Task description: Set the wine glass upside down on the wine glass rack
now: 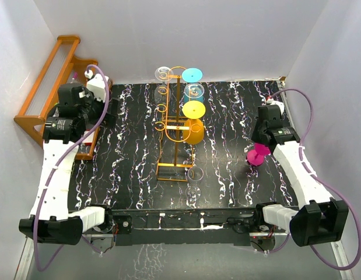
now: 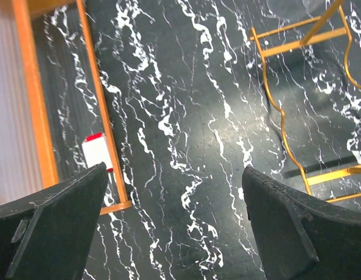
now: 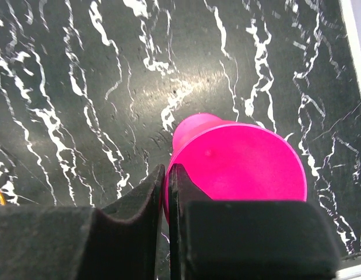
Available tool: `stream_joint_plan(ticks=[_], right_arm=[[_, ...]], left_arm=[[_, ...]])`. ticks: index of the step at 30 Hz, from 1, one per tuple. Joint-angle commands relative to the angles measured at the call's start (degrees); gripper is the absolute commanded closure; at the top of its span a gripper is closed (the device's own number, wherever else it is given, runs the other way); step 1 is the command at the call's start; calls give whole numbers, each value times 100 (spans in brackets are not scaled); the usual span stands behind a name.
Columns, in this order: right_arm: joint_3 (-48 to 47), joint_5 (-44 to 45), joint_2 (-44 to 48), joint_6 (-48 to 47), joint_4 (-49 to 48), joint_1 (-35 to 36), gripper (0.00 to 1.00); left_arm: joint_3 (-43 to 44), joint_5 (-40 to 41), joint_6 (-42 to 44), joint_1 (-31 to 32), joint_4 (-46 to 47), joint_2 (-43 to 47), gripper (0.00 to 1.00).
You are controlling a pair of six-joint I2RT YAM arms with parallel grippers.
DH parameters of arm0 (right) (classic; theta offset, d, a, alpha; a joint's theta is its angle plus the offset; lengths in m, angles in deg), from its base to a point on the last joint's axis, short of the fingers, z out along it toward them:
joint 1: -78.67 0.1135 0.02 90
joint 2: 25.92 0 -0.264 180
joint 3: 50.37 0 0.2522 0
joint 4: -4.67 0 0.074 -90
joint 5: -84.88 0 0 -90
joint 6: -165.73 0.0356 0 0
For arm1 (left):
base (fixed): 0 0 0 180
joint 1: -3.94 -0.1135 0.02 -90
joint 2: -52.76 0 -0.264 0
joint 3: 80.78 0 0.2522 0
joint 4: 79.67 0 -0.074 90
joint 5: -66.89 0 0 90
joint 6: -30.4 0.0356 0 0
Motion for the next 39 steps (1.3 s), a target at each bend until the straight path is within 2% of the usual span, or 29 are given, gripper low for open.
stream_joint_plan(ticks=[1, 5, 8, 12, 15, 18, 20, 21, 23, 25, 27, 30, 33, 35, 36, 39], right_arm=[[-1002, 231, 607, -314, -238, -11, 92], [-1861, 159, 855, -696, -611, -7, 92], [-2792, 59, 437, -790, -432, 206, 92], [-4014, 65, -171, -311, -325, 226, 92], [-4600, 201, -429, 402, -602, 226, 93], [-4514, 73, -360, 1307, -1402, 226, 93], [-4200, -697, -178, 1345, -2377, 226, 93], [-3978, -1031, -85, 1297, -3200, 225, 93], [-3686, -1310, -6, 1273, -4182, 224, 93], [-3848, -1105, -211, 1419, -4487, 272, 93], [-4009, -527, -348, 1600, -4725, 433, 93], [-3833, 419, -409, 568, -5838, 1210, 93], [-3321, 1697, -578, -2027, -8042, 2749, 93], [-2922, 1870, -895, -4177, -9834, 3639, 93], [-2897, 1845, -1086, -4959, -10448, 4017, 93], [-2814, 1868, -1358, -5072, -11083, 4198, 93]], left_arm=[[914, 241, -94, -30, -304, -19, 3], [1749, -347, -945, -30, -424, 5, 3], [2380, -1318, -1493, -30, -527, -185, 3], [3697, -2459, -2247, -30, -1163, -1113, 3], [3753, -3010, -2941, -30, -549, -1326, 3], [3556, -3427, -3708, -12, 258, -1302, 3], [3537, -3764, -4336, 38, 751, -1452, 3], [3537, -3927, -4759, 104, 1044, -1528, 3], [3595, -3882, -5192, 363, 1520, -1693, 3], [3725, -3678, -5221, 715, 1871, -1871, 3], [3924, -3284, -5037, 1059, 1931, -2097, 3], [4326, -3086, -5059, 1264, 1955, -2468, 3], [4460, -2918, -5227, 1383, 2232, -2604, 3], [4590, -2835, -5349, 1451, 2453, -2686, 3], [4641, -2790, -5414, 1475, 2564, -2715, 3], [4745, -2593, -5705, 1500, 2953, -2803, 3]])
